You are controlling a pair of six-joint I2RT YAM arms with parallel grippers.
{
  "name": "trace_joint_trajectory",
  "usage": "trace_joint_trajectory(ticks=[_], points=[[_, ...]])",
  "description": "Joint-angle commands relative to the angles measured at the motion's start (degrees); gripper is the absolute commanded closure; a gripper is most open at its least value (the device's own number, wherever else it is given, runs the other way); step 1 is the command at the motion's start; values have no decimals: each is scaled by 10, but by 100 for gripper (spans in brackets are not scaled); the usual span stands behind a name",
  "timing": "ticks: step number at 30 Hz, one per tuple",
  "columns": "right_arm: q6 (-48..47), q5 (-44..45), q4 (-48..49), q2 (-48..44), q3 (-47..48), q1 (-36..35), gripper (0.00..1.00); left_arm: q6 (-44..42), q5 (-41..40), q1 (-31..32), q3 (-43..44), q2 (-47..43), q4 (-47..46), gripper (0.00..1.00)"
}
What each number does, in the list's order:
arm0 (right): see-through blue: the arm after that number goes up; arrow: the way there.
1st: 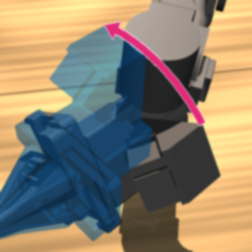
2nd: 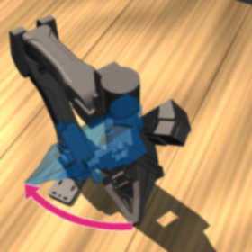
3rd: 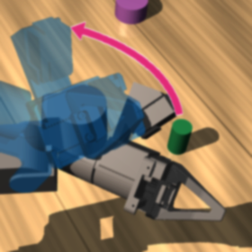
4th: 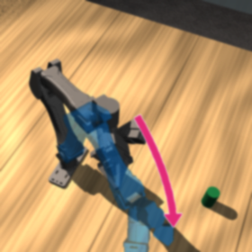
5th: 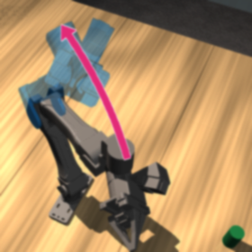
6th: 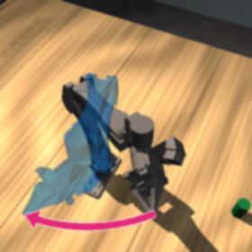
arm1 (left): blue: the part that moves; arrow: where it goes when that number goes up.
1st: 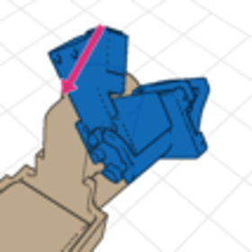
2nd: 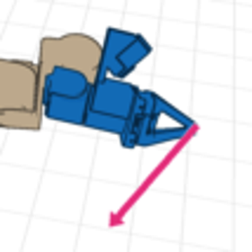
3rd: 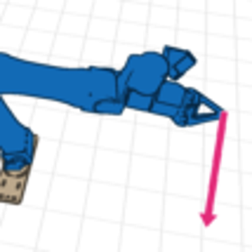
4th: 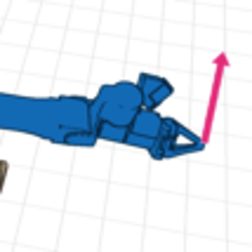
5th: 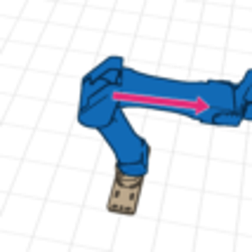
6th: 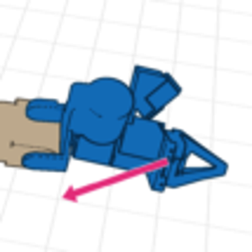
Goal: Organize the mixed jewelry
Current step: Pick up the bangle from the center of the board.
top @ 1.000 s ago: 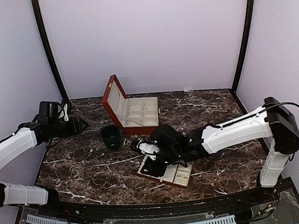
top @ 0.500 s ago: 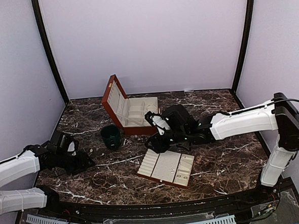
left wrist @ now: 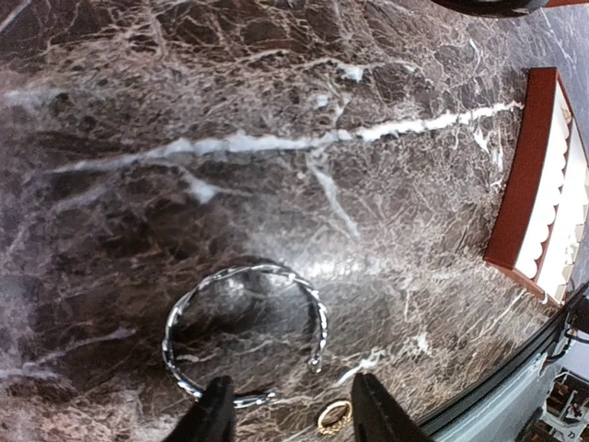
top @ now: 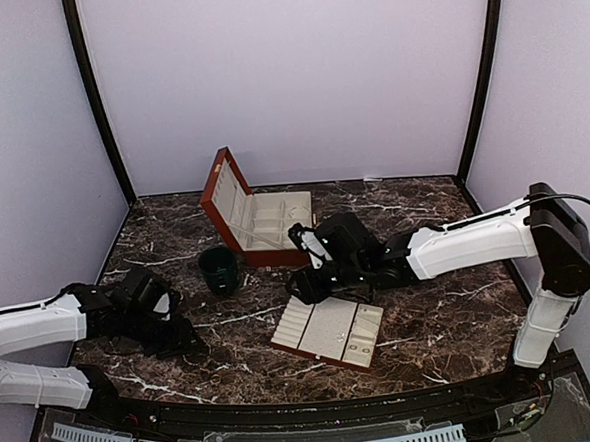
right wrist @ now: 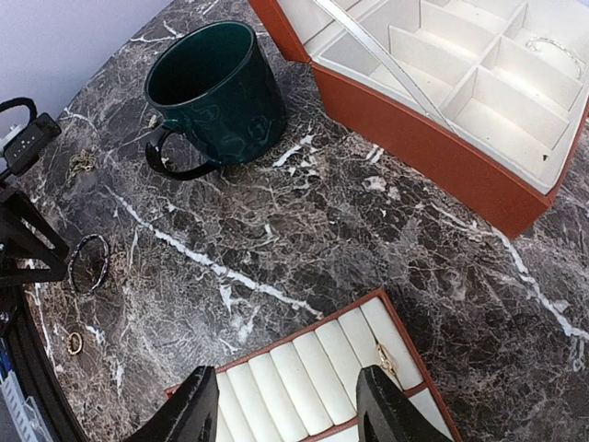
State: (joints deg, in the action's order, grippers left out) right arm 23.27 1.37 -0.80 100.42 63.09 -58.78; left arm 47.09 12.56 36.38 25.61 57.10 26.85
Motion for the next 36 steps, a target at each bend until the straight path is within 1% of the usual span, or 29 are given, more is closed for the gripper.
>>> trace_joint_trajectory(ticks=[1,2,6,14,15,17,20,24,26,31,33,36], points=[[10,24,19,-3,-10,-3,49,-31,-28,41,42,53,-5,63],[9,27,19,-4,-12,-3,49,-38,-42,54,56,68,4,66],[11,29,25,-5,-18,-3,49,-57,-83,96,79,110,13,69],[13,31,29,-5,-26,-3,50,-51,-118,128,88,154,34,70],[13,32,30,-6,-28,-3,50,-52,-134,130,88,156,32,70],[14,34,33,-8,-30,-3,50,-56,-133,132,83,161,17,70],[14,36,33,-9,-29,-3,50,-61,-133,133,77,162,3,76],[17,47,34,-12,-34,-2,50,-69,-129,135,73,165,-3,79],[21,52,36,-14,-37,-1,50,-70,-127,135,66,166,-7,82],[22,62,40,-21,-41,0,50,-64,-127,135,53,161,-11,83],[24,67,41,-24,-44,0,50,-63,-104,136,49,161,-18,85],[29,80,46,-33,-51,1,50,-60,-102,137,47,165,-18,86]])
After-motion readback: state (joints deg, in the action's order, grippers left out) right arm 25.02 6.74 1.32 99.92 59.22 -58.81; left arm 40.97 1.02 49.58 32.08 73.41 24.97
